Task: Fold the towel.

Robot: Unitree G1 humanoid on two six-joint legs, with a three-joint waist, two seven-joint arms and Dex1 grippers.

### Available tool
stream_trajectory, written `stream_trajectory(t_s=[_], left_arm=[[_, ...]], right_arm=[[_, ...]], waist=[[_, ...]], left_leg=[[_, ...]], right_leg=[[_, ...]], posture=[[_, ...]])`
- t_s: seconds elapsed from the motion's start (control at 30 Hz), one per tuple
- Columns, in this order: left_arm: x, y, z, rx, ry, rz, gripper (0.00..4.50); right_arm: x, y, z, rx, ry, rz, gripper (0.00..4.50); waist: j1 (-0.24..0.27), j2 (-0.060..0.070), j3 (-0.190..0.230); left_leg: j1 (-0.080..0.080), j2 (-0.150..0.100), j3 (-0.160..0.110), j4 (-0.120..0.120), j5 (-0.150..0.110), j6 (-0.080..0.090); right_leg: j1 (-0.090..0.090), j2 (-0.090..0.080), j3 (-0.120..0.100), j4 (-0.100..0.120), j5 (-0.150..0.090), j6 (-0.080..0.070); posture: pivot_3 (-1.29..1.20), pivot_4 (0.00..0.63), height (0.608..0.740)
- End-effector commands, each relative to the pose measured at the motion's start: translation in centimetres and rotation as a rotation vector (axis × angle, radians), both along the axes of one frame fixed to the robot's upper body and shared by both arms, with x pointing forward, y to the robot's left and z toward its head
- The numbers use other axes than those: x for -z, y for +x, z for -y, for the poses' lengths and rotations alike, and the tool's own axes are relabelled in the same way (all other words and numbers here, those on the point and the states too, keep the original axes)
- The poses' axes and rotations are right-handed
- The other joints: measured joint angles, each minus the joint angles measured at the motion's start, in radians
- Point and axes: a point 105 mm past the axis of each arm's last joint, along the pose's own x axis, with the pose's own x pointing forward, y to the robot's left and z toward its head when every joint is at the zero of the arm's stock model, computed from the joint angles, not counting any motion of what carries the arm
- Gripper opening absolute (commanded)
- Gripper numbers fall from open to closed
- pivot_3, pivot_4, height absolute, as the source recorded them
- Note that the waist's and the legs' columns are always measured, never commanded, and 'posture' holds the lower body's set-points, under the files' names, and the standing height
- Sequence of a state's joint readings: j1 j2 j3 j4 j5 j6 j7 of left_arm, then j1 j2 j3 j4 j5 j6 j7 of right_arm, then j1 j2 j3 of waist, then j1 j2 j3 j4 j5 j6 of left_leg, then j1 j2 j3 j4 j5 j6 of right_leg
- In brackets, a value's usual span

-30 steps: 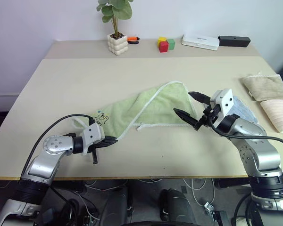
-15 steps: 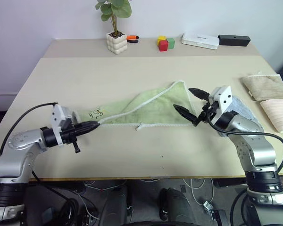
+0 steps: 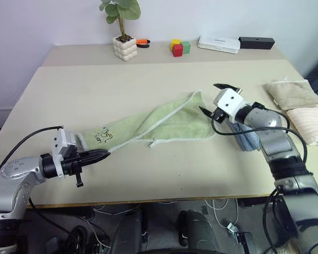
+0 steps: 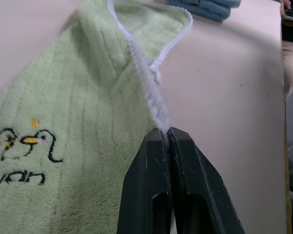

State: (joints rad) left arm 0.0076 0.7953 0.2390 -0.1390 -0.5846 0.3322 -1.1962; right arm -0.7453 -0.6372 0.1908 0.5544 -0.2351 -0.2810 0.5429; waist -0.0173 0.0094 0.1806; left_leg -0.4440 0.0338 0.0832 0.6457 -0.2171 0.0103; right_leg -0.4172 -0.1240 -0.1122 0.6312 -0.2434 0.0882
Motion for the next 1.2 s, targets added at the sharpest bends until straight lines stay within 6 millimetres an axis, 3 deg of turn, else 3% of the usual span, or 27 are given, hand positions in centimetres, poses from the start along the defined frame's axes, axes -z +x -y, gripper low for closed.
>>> stream_trajectory(t_s=[0.03, 0.27, 0.33, 0.6, 0.77, 0.87, 1.1, 1.2], left_arm=[[-1.0, -0.9, 0.2, 0.018, 0.002, 0.046, 0.05], [-0.4, -3.6, 0.6, 0.035, -0.015, 0.003, 0.05], [-0.2, -4.2, 0.6, 0.034, -0.007, -0.008, 0.05], [0.2, -6.0, 1.0, 0.043, -0.021, -0.051, 0.05], [0.2, -6.3, 1.2, 0.043, -0.021, -0.053, 0.05], [0.4, -6.3, 1.2, 0.044, -0.018, -0.052, 0.00], [0.4, -6.2, 1.2, 0.042, -0.018, -0.048, 0.00], [0.4, -6.2, 1.1, 0.040, -0.016, -0.048, 0.00]], right_arm=[[0.0, 1.4, -0.5, -0.008, -0.133, 0.077, 4.50], [-0.5, 3.8, -1.7, 0.041, -0.239, 0.188, 4.50], [-1.1, 4.2, -1.8, 0.061, -0.198, 0.198, 4.50], [0.1, 4.1, -4.4, -0.052, -0.402, 0.267, 4.50], [-1.0, 4.2, -5.6, -0.073, -0.387, 0.320, 4.50], [-1.2, 4.2, -6.3, -0.096, -0.420, 0.349, 3.63], [-0.9, 4.3, -6.3, -0.086, -0.441, 0.349, 0.12], [-0.7, 4.3, -6.0, -0.082, -0.431, 0.334, 0.04]], waist=[[-0.002, 0.000, 0.000], [-0.009, 0.000, 0.001], [-0.009, 0.000, 0.000], [-0.005, 0.000, 0.000], [-0.006, 0.000, 0.001], [-0.006, 0.000, 0.000], [-0.005, 0.000, 0.000], [-0.006, 0.000, 0.000]], left_leg=[[0.000, 0.000, 0.000, 0.000, 0.000, 0.000], [0.000, 0.001, 0.003, 0.000, 0.001, -0.001], [0.000, 0.001, 0.002, 0.000, 0.001, -0.002], [0.000, 0.001, 0.002, 0.000, 0.001, -0.002], [0.000, 0.001, 0.003, 0.000, 0.001, -0.002], [0.000, 0.001, 0.003, 0.000, 0.001, -0.002], [0.000, 0.001, 0.003, 0.000, 0.001, -0.002], [0.000, 0.001, 0.003, 0.000, 0.001, -0.002]], right_leg=[[0.000, 0.000, 0.000, 0.000, 0.000, 0.000], [-0.002, 0.001, 0.002, 0.001, 0.000, 0.000], [-0.002, 0.001, 0.002, 0.001, 0.000, 0.000], [-0.002, 0.001, 0.003, 0.002, 0.000, -0.001], [-0.003, 0.001, 0.003, 0.003, 0.000, -0.001], [-0.003, 0.001, 0.004, 0.003, 0.000, -0.001], [-0.003, 0.002, 0.004, 0.003, 0.000, -0.001], [-0.003, 0.002, 0.004, 0.003, 0.000, -0.001]], posture=[[0.00, 0.150, 0.740], [0.00, 0.150, 0.740], [0.00, 0.150, 0.740], [0.00, 0.150, 0.740], [0.00, 0.150, 0.740], [0.00, 0.150, 0.740], [0.00, 0.150, 0.740], [0.00, 0.150, 0.740]])
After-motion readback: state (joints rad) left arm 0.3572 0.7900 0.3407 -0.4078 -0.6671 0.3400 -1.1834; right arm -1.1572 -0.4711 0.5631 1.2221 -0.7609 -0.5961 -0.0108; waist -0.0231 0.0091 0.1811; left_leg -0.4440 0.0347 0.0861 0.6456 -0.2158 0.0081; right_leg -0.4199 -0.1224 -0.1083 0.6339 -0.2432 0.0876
